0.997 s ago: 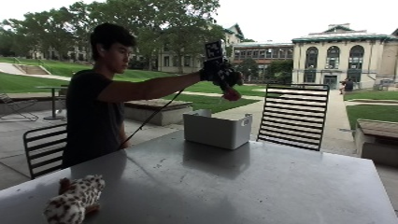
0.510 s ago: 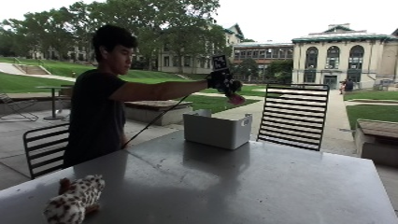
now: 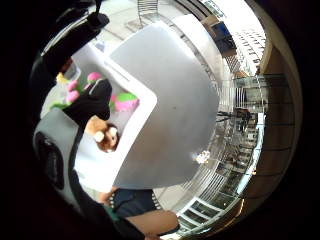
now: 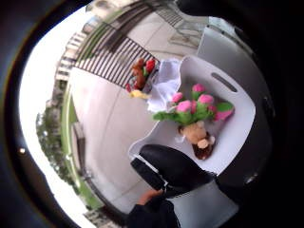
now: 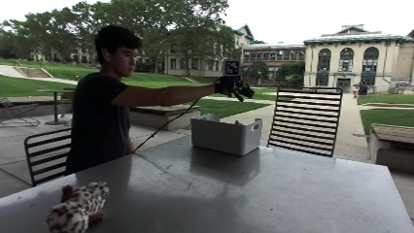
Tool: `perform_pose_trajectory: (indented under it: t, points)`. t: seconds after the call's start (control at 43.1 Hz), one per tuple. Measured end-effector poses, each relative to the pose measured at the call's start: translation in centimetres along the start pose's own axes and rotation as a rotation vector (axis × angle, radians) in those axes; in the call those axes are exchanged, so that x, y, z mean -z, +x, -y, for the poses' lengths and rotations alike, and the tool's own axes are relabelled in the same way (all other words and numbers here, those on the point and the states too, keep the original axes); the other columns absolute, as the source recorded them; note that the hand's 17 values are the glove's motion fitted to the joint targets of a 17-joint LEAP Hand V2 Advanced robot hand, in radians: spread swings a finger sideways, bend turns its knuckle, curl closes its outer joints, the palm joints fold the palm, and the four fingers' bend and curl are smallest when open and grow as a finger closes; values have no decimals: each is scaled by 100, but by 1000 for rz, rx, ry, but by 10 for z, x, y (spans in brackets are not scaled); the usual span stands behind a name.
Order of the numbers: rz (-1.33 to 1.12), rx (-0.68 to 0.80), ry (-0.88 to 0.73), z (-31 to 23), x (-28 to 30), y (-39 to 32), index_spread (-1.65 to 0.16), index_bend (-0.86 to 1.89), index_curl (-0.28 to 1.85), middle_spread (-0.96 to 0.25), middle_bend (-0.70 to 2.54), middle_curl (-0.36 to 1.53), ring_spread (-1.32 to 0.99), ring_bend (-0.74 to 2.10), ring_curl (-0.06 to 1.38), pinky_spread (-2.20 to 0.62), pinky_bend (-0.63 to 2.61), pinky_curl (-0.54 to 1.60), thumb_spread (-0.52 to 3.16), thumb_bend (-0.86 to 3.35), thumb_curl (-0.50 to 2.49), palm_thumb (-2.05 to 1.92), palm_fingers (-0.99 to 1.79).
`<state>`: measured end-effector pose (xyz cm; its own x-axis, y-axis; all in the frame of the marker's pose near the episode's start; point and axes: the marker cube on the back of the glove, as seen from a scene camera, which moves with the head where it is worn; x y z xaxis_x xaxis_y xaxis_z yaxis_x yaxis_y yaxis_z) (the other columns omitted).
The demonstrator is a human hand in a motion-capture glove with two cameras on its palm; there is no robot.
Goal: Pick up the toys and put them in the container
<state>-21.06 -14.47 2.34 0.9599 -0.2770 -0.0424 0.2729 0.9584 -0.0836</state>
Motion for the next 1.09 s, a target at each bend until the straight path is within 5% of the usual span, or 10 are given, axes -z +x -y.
perform_pose_trajectory:
  t: [0.116,0.232,0.44,0.556,1.089]
  points:
    - [153,125,30,-11,14,-9,-37,-1,69,-6,35,60,-13,97,34,-16,158,45,97,-8,47,-8,-10]
    - [29,211,56,-22,16,33,-36,0,58,-5,36,58,-10,97,33,-12,157,44,97,-8,42,-8,-14]
    - [170,102,66,-64,47,19,-33,3,43,-4,36,56,-5,89,30,-7,152,40,97,-8,36,-9,-18]
    - [174,129,63,-103,50,75,-31,4,37,-3,35,54,-3,84,28,-4,149,39,96,-9,33,-11,-19]
    - [42,-533,29,-282,-68,465,-30,7,21,-4,33,49,0,74,24,2,133,33,89,-9,25,-11,-14]
